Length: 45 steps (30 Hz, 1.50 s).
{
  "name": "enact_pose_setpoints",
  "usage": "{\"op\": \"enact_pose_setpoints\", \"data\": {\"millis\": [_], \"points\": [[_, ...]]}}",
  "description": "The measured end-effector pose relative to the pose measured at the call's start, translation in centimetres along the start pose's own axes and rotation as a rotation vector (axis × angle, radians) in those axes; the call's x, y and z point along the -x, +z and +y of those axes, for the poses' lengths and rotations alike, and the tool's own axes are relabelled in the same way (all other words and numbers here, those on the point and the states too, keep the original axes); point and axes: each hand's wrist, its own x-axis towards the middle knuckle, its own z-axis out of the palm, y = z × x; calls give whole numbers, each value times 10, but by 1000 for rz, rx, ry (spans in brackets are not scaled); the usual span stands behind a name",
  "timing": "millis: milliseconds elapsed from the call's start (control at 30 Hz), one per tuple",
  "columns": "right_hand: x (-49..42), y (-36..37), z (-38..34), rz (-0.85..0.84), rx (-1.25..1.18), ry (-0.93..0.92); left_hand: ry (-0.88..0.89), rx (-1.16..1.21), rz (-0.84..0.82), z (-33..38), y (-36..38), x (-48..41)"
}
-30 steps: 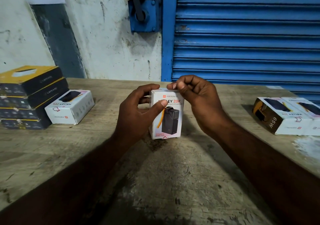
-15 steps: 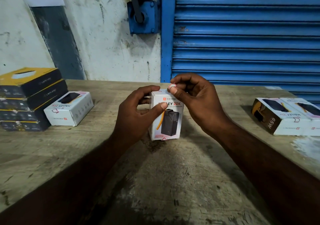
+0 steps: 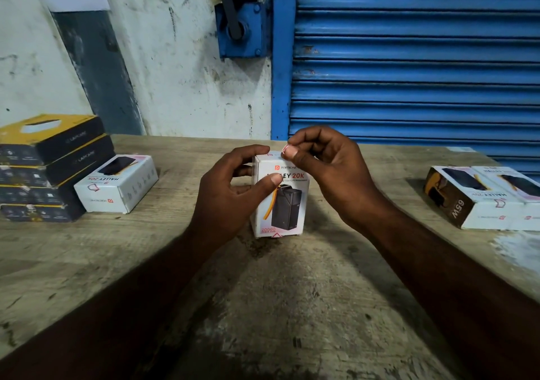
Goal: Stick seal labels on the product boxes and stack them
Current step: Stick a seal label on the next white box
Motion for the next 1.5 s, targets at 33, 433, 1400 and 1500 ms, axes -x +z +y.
{"op": "enact_pose_setpoints", "data": {"millis": [33,433,1400,1500], "points": [[0,0,0,4,-8,-3,2,-4,0,0,0,0],[0,-4,0,-1,-12,15,-11,-4,1,2,-1,0],[-1,-7,-7,-38,92,-10,-14,3,6,4,-1,1],[-1,-7,-8,-18,104,-35,-5,-6,-3,4,-1,1]]}}
